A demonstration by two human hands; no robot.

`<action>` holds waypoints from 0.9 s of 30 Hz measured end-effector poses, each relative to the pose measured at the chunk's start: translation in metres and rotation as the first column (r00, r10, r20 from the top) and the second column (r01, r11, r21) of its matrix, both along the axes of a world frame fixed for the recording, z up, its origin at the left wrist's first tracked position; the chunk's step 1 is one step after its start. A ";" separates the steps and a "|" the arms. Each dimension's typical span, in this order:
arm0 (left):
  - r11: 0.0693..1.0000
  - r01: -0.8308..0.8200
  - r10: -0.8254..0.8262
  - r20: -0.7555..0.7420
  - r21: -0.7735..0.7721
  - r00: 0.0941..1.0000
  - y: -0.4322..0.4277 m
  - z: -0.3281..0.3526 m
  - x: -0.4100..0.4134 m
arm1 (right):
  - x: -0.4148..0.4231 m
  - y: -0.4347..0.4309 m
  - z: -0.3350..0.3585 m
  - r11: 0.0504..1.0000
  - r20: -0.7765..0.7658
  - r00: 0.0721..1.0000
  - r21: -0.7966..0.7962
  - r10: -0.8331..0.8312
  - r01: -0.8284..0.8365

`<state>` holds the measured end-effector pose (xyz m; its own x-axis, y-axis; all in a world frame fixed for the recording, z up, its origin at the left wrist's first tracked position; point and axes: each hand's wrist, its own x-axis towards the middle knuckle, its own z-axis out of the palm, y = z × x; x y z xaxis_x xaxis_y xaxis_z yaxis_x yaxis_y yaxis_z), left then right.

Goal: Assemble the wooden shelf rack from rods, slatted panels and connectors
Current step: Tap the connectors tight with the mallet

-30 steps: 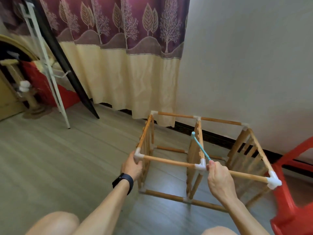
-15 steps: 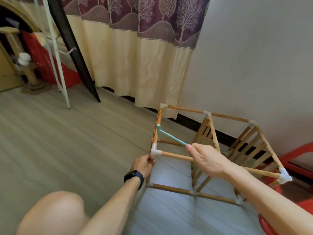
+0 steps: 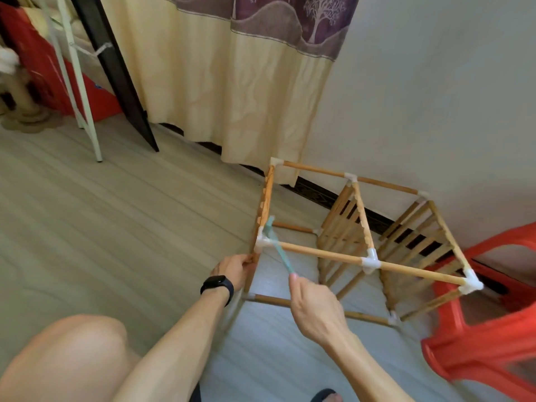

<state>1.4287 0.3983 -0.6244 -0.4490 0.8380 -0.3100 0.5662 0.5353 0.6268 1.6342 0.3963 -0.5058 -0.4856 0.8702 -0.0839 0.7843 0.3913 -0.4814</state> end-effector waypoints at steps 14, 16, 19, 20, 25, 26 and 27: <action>1.000 0.002 -0.001 0.013 -0.022 1.000 -0.005 0.004 0.004 | 0.006 0.008 0.008 0.998 -0.415 0.910 0.046 -0.023 0.046; 0.999 0.023 -0.022 0.013 -0.043 1.000 -0.006 0.009 0.004 | 0.007 0.019 0.009 0.997 -0.408 0.913 0.064 -0.022 0.053; 0.999 0.005 -0.003 0.043 -0.043 0.999 -0.002 0.028 0.001 | 0.008 0.048 0.010 0.989 -0.354 0.931 0.079 -0.090 0.125; 0.999 -0.043 0.043 0.055 -0.005 0.998 0.004 0.035 -0.003 | 0.008 0.059 0.008 0.985 -0.350 0.930 0.086 -0.110 0.148; 0.951 -0.225 0.200 0.132 0.214 0.971 0.052 0.083 -0.007 | 0.006 0.105 0.004 0.974 -0.245 0.947 0.039 -0.208 0.224; 0.952 -0.175 0.152 0.108 0.251 0.982 0.060 0.092 -0.003 | 0.007 0.108 0.002 0.973 -0.207 0.952 -0.003 -0.226 0.230; 0.957 -0.101 0.087 0.062 0.271 0.994 0.065 0.099 0.002 | 0.009 0.108 -0.001 0.972 -0.164 0.959 -0.032 -0.233 0.231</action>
